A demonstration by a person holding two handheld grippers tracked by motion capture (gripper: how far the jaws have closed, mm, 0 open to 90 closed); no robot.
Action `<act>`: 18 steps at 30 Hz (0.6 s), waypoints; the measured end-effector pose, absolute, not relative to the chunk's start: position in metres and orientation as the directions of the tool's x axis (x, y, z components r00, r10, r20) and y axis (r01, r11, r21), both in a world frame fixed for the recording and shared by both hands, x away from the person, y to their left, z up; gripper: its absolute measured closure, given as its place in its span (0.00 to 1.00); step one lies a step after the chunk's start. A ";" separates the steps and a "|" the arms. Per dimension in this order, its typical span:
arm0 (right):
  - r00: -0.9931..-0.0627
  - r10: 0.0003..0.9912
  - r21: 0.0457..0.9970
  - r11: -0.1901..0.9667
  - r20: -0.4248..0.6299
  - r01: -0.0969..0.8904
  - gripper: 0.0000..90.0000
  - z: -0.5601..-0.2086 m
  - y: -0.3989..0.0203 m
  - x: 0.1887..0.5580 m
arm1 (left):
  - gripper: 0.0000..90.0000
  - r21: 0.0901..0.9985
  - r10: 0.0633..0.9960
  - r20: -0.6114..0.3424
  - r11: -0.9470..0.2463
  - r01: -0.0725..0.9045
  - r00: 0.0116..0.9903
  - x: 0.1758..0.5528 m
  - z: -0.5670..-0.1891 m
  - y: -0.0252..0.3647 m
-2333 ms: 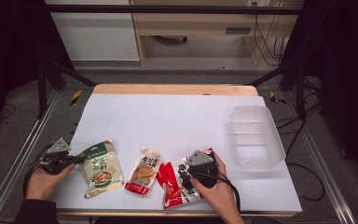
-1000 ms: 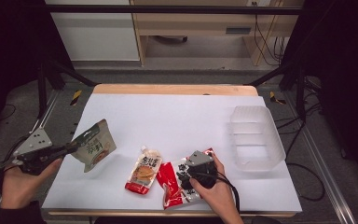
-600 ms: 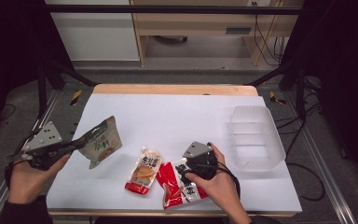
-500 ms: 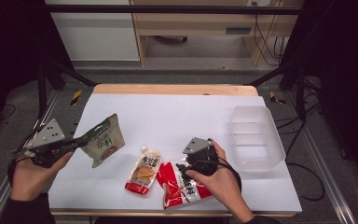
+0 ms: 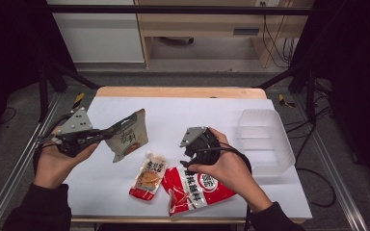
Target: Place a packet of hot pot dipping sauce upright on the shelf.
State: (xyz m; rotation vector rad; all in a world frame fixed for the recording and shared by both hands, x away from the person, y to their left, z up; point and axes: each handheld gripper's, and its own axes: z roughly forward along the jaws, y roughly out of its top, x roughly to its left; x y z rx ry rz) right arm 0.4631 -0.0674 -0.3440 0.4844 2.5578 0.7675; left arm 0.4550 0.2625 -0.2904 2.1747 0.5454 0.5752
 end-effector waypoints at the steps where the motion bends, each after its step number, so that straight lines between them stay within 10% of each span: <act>1: -0.851 0.430 0.574 0.794 -0.301 0.198 0.18 -0.342 -0.067 0.464 | 1.00 0.783 0.543 0.223 -0.594 0.183 0.810 0.457 -0.290 0.259; 18: -0.838 0.397 0.565 0.814 -0.373 0.134 0.27 -0.323 -0.079 0.477 | 1.00 0.739 0.401 0.220 -0.663 0.116 0.889 0.470 -0.305 0.195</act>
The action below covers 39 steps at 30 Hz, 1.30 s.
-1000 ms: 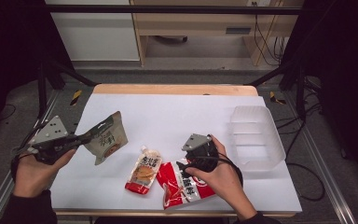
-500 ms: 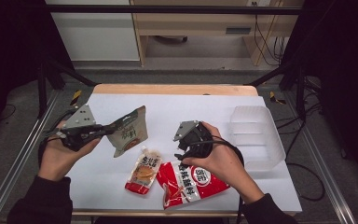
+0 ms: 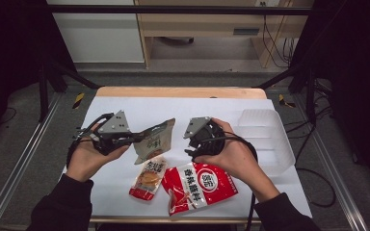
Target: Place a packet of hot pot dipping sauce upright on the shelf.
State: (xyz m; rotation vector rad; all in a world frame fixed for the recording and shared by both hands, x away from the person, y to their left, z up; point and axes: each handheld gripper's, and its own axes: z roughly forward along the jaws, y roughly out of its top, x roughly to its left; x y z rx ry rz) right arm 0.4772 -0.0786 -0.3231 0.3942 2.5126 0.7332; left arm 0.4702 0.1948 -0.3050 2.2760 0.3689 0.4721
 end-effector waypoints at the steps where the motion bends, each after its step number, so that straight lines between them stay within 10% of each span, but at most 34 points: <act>1: -0.836 0.397 0.567 0.814 -0.378 0.130 0.27 -0.323 -0.079 0.478 | 1.00 0.738 0.392 0.220 -0.666 0.111 0.893 0.470 -0.306 0.191; 18: -0.852 0.320 0.536 0.842 -0.414 0.056 0.33 -0.314 -0.073 0.486 | 1.00 0.715 0.286 0.222 -0.698 0.044 0.932 0.463 -0.314 0.154; 39: -0.899 0.224 0.485 0.874 -0.377 0.014 0.98 -0.318 -0.061 0.484 | 1.00 0.744 0.326 0.197 -0.664 0.076 0.925 0.467 -0.316 0.157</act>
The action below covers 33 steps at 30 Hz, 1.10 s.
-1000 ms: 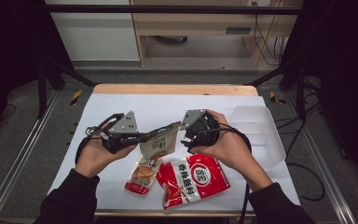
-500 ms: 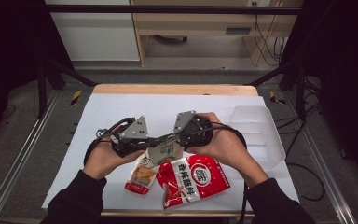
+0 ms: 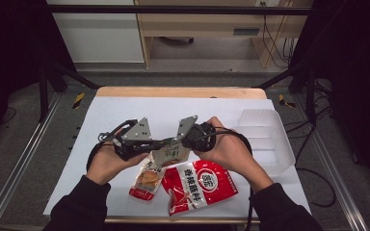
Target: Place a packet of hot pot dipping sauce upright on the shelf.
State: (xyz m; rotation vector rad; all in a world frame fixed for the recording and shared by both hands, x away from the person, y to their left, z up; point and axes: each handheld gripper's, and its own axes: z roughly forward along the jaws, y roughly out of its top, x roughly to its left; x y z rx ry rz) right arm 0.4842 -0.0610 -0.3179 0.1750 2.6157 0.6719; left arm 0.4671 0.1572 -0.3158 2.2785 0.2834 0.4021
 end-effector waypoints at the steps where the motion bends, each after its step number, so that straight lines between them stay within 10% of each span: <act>1: -0.900 0.229 0.488 0.872 -0.372 0.020 0.98 -0.317 -0.061 0.484 | 1.00 0.748 0.331 0.192 -0.659 0.081 0.924 0.468 -0.316 0.158; 24: -0.891 0.261 0.474 0.879 -0.371 0.060 1.00 -0.301 -0.058 0.483 | 0.97 0.795 0.392 0.175 -0.597 0.105 0.903 0.471 -0.320 0.162; 33: -0.871 0.277 0.460 0.886 -0.406 0.068 1.00 -0.285 -0.071 0.489 | 0.44 0.850 0.487 0.181 -0.515 0.114 0.854 0.460 -0.329 0.174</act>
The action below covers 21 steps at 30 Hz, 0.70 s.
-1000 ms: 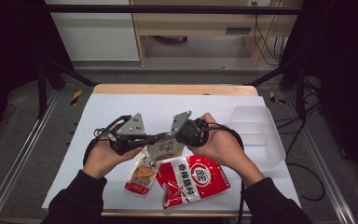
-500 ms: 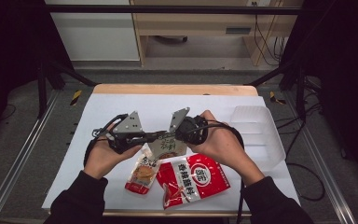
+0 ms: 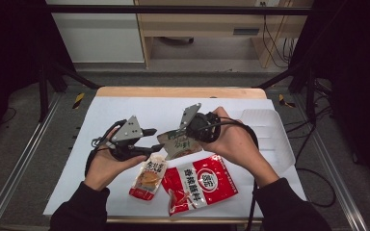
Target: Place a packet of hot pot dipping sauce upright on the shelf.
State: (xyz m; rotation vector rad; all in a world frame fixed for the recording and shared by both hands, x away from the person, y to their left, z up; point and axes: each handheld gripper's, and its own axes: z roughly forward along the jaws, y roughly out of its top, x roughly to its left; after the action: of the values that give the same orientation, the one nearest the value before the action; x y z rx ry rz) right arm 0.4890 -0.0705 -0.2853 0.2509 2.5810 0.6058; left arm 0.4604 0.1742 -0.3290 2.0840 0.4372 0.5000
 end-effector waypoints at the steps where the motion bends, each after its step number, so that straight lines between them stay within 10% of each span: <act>1: -0.868 0.286 0.466 0.882 -0.407 0.072 1.00 -0.283 -0.073 0.490 | 0.39 0.851 0.499 0.186 -0.512 0.114 0.847 0.458 -0.331 0.177; 9: -0.823 0.342 0.503 0.860 -0.453 0.081 1.00 -0.264 -0.096 0.495 | 0.15 0.865 0.568 0.142 -0.470 0.178 0.811 0.452 -0.362 0.204; 21: -0.744 0.429 0.546 0.831 -0.512 0.104 1.00 -0.234 -0.140 0.492 | 0.11 0.858 0.646 0.092 -0.437 0.268 0.758 0.454 -0.395 0.237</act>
State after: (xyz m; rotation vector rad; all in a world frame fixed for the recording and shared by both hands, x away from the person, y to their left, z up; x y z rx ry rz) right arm 0.4916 -0.1403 -0.2344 0.3886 2.3589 0.6547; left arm 0.4536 0.2369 -0.3947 2.0298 0.6871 0.5155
